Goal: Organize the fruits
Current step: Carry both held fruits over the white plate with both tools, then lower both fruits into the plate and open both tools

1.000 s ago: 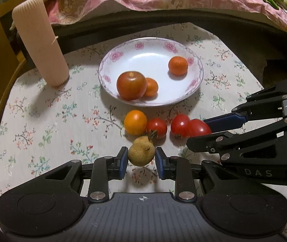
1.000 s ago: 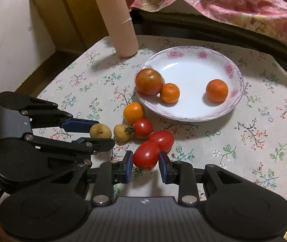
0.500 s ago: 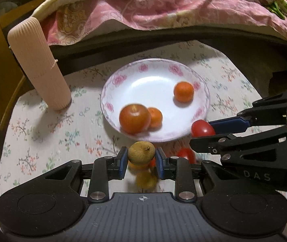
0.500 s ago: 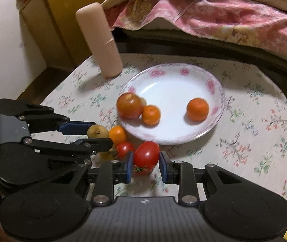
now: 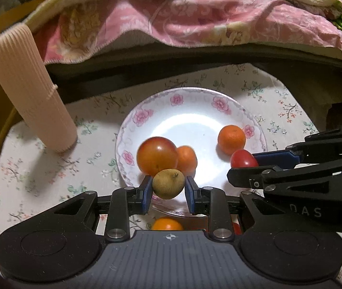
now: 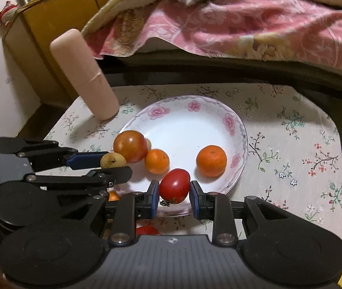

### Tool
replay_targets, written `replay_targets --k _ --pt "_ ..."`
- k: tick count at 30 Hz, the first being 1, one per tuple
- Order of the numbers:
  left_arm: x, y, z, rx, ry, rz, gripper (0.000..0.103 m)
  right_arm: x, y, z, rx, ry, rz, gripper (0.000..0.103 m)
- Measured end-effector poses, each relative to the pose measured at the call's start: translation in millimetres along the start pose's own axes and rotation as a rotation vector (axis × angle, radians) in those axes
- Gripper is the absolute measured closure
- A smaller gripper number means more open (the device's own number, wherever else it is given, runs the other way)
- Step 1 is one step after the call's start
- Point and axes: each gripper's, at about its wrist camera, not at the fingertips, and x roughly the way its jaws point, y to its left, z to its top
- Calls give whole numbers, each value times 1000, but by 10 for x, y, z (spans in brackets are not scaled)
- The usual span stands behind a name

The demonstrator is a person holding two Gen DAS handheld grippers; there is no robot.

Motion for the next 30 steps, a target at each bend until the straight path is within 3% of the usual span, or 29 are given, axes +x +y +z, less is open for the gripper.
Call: replay_targets --k 30 --pt "71 -14 74 21 -22 47 62 216 -129 63 8 -5 -21 72"
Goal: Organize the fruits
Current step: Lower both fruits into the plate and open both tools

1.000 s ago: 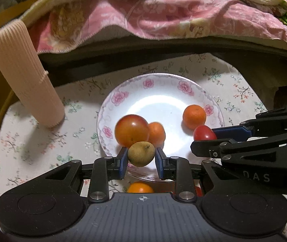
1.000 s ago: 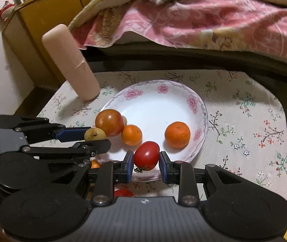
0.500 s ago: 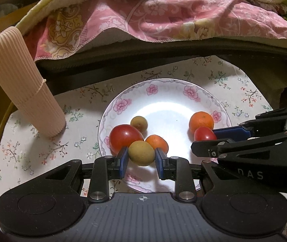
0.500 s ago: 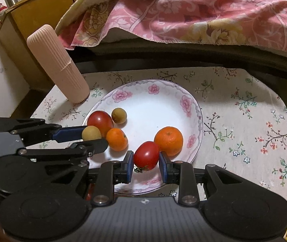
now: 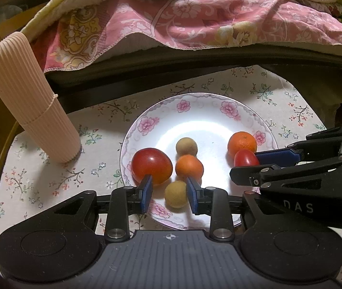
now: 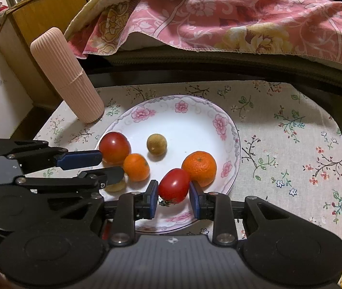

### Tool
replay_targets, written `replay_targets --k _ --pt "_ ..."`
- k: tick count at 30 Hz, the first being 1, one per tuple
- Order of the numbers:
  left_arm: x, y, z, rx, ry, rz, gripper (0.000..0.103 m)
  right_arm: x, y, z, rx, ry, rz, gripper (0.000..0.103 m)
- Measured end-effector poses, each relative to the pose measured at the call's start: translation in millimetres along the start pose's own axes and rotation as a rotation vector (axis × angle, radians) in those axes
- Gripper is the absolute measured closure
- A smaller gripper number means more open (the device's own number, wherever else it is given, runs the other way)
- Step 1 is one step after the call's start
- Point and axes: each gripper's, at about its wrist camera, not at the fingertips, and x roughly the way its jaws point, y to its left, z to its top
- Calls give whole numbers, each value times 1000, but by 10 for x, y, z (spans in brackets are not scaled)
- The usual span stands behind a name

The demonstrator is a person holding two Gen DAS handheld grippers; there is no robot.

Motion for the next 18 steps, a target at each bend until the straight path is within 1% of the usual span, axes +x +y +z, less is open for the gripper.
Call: replay_targets --k 2,3,18 --pt "4 6 -5 3 0 22 51 2 1 -2 -2 -1 -5 72" --pt "6 14 -9 5 -1 29 50 3 2 -3 -5 0 -9 72" --pt "-53 17 -1 10 -15 40 48 -32 25 -7 -25 -17 -23 71"
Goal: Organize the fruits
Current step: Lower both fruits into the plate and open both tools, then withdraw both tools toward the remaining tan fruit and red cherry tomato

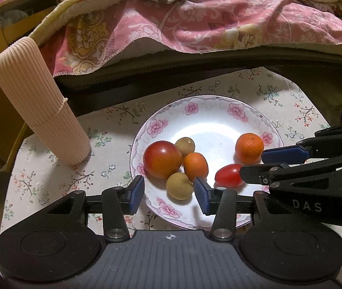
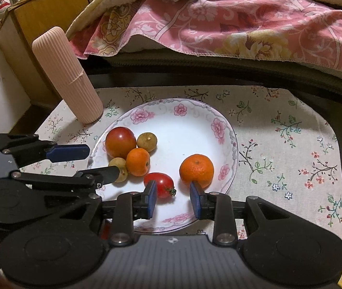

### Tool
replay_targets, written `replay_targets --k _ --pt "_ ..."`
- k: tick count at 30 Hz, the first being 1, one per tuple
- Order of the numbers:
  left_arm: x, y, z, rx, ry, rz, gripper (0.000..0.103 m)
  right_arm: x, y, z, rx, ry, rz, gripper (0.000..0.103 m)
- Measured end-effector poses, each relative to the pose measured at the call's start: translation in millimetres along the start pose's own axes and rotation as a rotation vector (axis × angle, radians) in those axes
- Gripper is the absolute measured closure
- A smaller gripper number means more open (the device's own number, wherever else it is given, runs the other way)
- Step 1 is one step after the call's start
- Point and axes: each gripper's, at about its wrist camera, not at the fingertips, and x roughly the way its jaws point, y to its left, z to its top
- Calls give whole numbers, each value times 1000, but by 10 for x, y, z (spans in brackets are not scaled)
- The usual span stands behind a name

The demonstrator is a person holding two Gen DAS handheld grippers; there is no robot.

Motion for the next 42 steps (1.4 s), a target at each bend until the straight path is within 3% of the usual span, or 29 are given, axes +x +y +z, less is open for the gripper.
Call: replay_targets --k 24,33,42 --pt "-279 -17 -103 42 -4 26 48 -184 166 -81 -55 -17 -1 71" --pt "-388 -13 -283 68 23 -4 47 -256 280 -231 -82 25 23 71" --pt "-485 34 -568 113 64 -64 38 -300 393 -442 -115 82 92 70"
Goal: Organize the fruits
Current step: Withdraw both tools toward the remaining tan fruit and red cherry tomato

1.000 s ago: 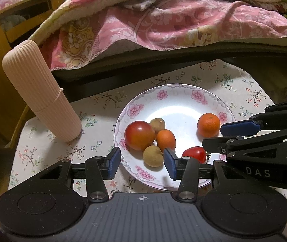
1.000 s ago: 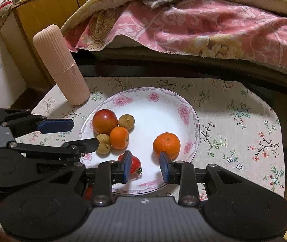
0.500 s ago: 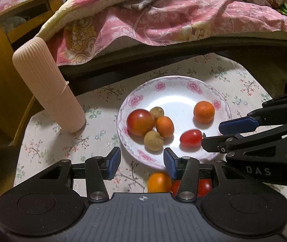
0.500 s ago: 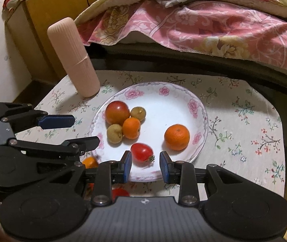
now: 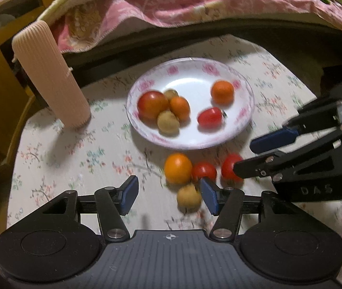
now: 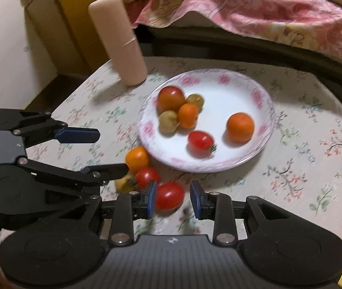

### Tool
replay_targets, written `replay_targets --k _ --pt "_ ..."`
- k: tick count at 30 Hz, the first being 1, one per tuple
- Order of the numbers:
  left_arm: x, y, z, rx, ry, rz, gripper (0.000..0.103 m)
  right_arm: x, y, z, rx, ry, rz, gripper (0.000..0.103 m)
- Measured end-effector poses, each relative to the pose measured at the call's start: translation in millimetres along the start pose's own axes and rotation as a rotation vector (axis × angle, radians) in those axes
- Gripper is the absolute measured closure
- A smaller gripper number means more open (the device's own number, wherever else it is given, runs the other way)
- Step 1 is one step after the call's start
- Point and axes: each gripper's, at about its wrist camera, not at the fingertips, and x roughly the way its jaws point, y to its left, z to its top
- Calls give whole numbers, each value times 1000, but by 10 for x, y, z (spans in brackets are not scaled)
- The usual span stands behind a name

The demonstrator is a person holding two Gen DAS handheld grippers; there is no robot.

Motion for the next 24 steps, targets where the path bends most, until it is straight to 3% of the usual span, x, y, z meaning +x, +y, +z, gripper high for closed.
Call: replay_targets --k 7,24 --pt "36 -30 -106 31 29 -37 33 100 69 -59 -43 43 16 68" --pt "202 31 -124 -15 45 -94 35 348 29 4 -63 66 -21 69"
